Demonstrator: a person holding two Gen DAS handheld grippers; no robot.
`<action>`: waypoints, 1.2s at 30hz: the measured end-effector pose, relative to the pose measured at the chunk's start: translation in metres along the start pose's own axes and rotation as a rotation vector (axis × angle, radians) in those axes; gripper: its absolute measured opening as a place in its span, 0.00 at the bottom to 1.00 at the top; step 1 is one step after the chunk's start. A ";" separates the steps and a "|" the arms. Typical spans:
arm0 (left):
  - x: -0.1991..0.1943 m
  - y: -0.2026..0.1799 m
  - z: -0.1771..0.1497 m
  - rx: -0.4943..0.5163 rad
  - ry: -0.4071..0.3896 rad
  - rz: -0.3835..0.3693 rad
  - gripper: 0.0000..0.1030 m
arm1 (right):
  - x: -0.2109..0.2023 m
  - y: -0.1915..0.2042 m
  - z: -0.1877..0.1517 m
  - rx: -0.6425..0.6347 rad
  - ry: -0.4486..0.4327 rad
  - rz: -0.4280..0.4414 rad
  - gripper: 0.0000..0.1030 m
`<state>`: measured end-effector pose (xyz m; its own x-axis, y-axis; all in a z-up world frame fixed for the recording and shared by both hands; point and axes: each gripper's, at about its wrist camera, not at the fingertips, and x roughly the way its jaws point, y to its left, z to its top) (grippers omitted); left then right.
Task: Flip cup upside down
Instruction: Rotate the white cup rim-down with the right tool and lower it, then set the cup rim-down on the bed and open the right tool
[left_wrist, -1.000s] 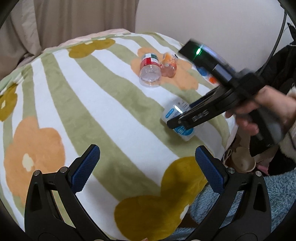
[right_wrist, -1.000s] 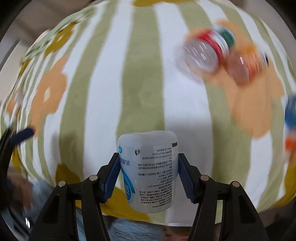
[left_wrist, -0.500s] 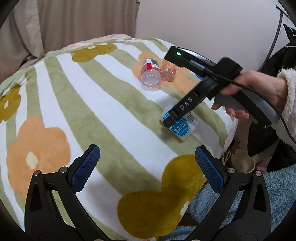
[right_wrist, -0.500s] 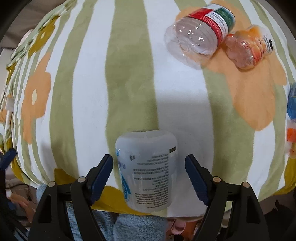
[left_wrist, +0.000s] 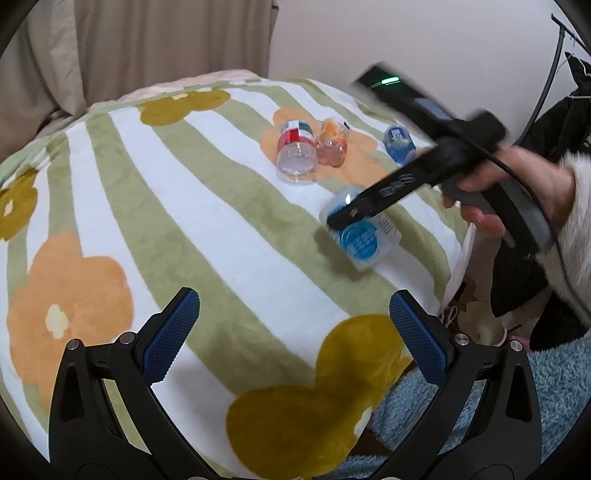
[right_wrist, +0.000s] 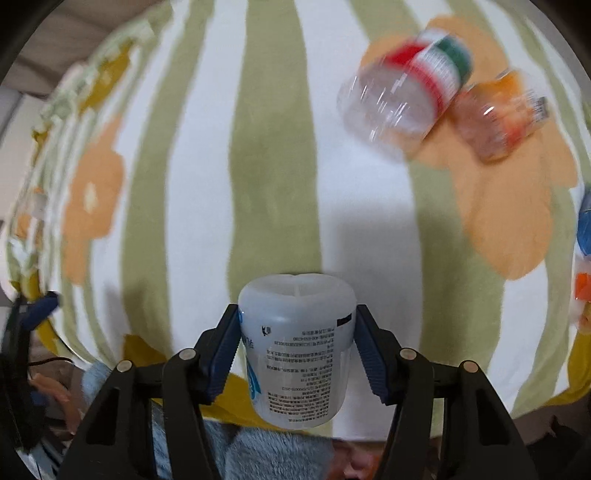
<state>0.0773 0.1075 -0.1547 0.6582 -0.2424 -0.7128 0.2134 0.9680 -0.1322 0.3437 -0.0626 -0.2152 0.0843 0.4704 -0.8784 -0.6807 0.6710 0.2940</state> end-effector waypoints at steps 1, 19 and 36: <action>-0.001 -0.001 0.000 -0.002 -0.009 0.002 0.99 | -0.010 0.001 -0.006 -0.026 -0.071 -0.001 0.55; 0.017 -0.018 0.012 -0.083 -0.066 0.022 0.99 | 0.008 -0.008 -0.126 -0.232 -0.735 -0.095 0.55; 0.010 -0.039 0.010 -0.017 -0.091 0.053 0.99 | 0.007 -0.004 -0.142 -0.242 -0.718 -0.169 0.89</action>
<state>0.0834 0.0669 -0.1497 0.7309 -0.1954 -0.6540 0.1652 0.9803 -0.1082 0.2440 -0.1432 -0.2763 0.5960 0.6844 -0.4200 -0.7496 0.6617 0.0146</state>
